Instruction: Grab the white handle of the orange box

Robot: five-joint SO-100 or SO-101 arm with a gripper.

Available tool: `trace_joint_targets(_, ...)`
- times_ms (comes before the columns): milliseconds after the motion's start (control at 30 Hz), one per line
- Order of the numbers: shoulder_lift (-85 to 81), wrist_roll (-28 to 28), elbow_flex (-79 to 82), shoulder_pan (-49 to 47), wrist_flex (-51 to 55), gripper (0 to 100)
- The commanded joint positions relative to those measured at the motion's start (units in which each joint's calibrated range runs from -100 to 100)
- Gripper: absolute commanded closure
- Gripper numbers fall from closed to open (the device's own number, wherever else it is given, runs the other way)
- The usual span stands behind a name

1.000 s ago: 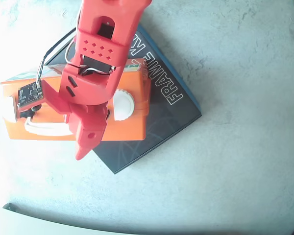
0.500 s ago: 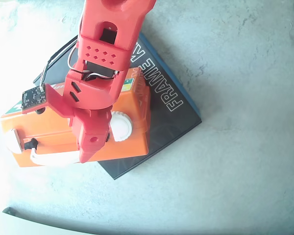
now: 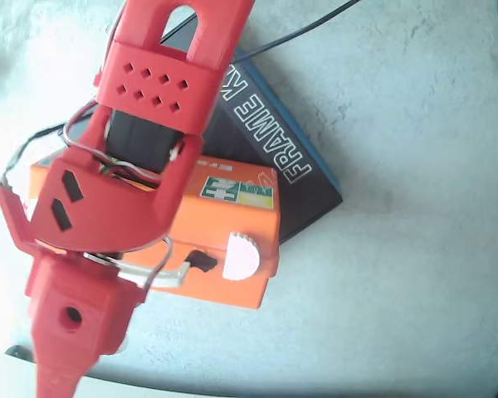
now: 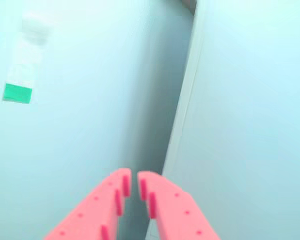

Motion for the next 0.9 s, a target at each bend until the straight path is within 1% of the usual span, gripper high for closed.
trace_joint_targets(0,-2.0,-0.1,11.6,-1.0,1.5,98)
trace_joint_targets(300,-8.3,0.5,11.9,-5.6,0.7,98)
trace_joint_targets(333,-10.1,1.1,11.0,-5.5,1.0,98)
trace_joint_targets(467,-17.0,7.2,3.4,-3.3,-0.8,98)
trace_joint_targets(533,-17.2,8.0,-0.5,-2.4,-2.5,98)
trace_joint_targets(600,-16.7,8.1,-1.6,-2.7,-3.5,95)
trace_joint_targets(733,-17.5,8.4,1.1,-3.3,-2.6,83)
trace_joint_targets(800,-20.0,8.4,2.8,-4.5,-2.6,80)
trace_joint_targets(867,-23.4,8.1,4.9,-4.9,-2.1,80)
